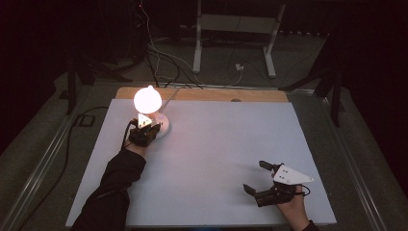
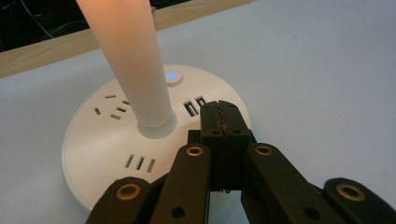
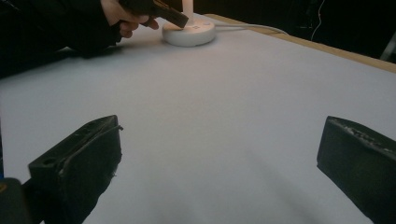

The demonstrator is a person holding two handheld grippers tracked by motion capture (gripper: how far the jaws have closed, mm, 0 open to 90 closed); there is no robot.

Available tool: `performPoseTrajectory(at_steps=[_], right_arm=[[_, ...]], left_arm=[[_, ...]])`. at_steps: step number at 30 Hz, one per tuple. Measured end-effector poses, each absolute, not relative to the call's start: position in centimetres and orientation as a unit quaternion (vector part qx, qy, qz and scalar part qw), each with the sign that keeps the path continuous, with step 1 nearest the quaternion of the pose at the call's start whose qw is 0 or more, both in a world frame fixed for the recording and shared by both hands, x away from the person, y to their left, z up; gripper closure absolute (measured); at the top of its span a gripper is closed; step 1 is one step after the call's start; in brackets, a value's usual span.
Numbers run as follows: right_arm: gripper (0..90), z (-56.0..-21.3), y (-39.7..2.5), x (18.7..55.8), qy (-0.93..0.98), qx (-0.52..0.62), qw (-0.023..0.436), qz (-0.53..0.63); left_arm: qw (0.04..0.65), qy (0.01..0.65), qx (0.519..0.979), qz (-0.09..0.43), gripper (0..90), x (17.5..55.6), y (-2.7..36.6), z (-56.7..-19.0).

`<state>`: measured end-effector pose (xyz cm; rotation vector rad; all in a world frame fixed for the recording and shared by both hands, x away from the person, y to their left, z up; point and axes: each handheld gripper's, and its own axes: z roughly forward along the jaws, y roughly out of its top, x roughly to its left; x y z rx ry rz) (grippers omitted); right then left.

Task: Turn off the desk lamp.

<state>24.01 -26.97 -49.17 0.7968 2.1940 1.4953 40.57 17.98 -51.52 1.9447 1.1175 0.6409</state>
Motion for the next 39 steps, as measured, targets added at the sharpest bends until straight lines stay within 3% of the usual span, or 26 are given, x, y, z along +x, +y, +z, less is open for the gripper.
performPoseTrajectory(at_steps=[17, 39], right_arm=[[0.0, -49.2, -26.9, 24.0, 0.779, 0.282, 0.182, 0.529], [0.0, -49.2, -26.9, 24.0, 0.779, 0.283, 0.182, 0.530]], left_arm=[[0.383, 0.436, 0.771, 0.262, 90.0, 40.5, 17.8, -51.4], [0.424, 0.433, 0.750, 0.266, 90.0, 40.1, 18.4, -48.9]])
